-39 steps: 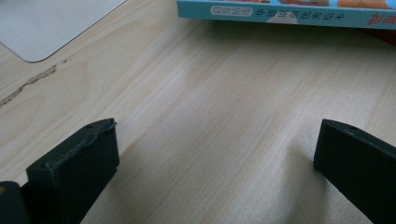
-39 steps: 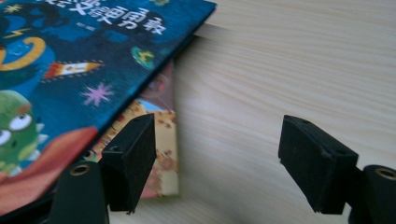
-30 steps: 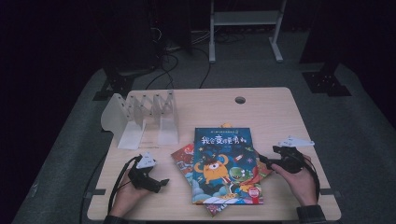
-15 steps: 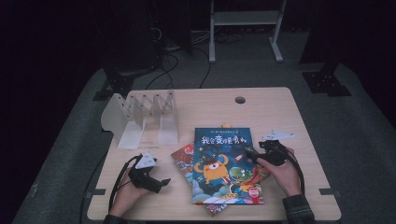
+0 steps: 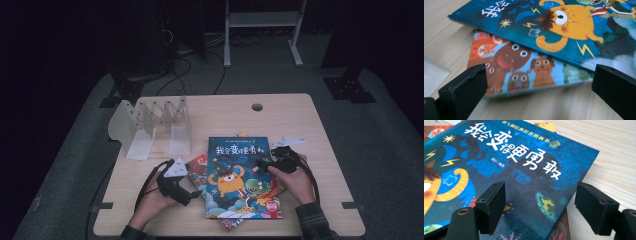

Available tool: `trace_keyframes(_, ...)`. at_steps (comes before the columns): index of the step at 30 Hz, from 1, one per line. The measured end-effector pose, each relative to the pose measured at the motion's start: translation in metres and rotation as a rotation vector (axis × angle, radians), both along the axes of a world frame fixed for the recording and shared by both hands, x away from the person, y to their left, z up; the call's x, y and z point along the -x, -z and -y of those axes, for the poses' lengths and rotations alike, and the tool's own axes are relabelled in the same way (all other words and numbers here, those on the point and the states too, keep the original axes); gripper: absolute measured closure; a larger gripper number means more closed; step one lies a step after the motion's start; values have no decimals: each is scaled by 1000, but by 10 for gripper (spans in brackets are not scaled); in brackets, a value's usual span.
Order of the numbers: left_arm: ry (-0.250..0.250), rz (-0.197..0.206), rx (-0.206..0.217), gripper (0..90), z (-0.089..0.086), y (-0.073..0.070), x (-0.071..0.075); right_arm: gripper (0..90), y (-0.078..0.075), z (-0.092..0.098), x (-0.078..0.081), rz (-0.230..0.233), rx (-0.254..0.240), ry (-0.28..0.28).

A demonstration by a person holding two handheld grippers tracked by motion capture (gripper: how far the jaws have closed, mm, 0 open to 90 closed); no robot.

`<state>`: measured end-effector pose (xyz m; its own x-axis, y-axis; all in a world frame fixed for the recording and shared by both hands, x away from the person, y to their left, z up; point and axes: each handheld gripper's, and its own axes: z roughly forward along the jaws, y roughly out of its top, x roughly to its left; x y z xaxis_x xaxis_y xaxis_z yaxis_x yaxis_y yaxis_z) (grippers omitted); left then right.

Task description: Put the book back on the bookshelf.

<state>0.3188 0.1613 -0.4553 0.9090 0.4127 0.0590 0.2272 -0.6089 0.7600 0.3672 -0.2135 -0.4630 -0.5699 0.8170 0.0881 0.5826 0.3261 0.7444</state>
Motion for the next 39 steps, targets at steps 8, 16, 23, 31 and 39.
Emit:
trace_keyframes(8,38,-2,-45,0,20,4,-6,234,1,0,-2,-11,-3,0)
trace_keyframes(16,72,-10,-49,0,31,5,-1,240,2,-2,-4,-8,-3,-7)
trace_keyframes(23,97,-26,-23,0,40,5,4,229,0,-6,-9,-26,11,-19)
trace_keyframes(31,-2,-24,62,0,12,-5,-7,230,0,-13,-12,-16,16,-76)
trace_keyframes(39,-70,-15,75,0,-12,-9,-19,230,0,-25,-12,-16,13,-125)
